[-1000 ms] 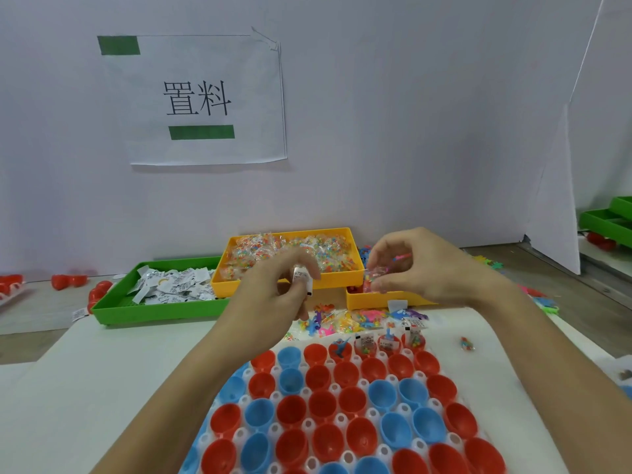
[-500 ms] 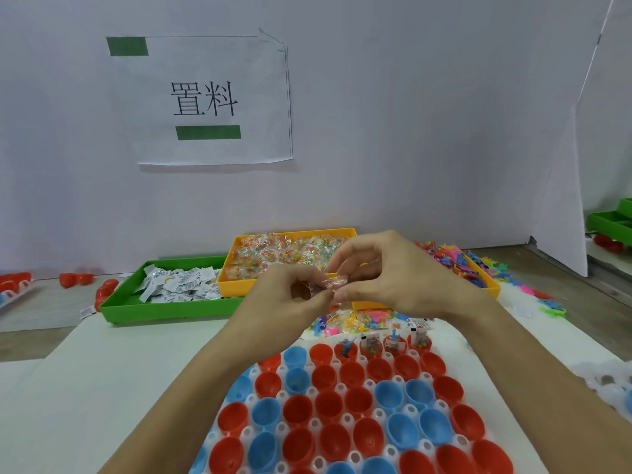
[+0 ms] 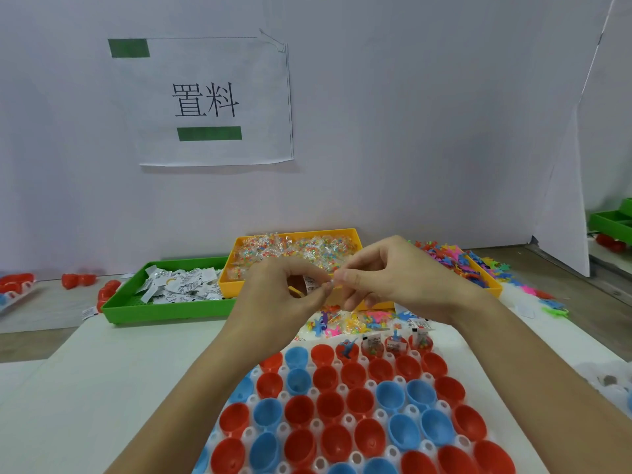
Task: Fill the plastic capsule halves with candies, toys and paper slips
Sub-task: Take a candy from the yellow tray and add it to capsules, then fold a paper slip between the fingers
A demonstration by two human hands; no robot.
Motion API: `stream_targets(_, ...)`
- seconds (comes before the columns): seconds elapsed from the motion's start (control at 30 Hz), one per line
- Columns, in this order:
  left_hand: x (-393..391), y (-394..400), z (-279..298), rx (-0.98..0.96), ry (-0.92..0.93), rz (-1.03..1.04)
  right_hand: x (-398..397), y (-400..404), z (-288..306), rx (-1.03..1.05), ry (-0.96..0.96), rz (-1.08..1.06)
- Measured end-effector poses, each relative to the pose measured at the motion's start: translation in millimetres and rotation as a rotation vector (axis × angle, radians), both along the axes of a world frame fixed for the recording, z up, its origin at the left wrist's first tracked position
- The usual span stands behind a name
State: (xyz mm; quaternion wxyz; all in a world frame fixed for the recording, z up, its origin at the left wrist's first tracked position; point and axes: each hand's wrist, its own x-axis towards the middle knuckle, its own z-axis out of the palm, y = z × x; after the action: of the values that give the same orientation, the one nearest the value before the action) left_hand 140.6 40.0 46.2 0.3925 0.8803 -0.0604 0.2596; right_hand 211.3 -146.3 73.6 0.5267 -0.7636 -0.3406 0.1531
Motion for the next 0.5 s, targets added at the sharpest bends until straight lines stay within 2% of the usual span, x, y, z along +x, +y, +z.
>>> stream_targets(0.13,-1.9,-0.7,1.4,-0.017,0.077,-0.055,1.1,-1.0,-0.1,0.061,0.005,0.007)
stream_targets(0.3,-4.0,-2.1,4.8,-0.129,0.131,-0.117,1.6,-1.4,-0.7,0.083,-0.054,0.014)
stream_targets(0.5,-5.4,-1.5,6.9,-0.036,0.145,-0.101,1.1,3.1,-2.6,0.118,-0.084,0.013)
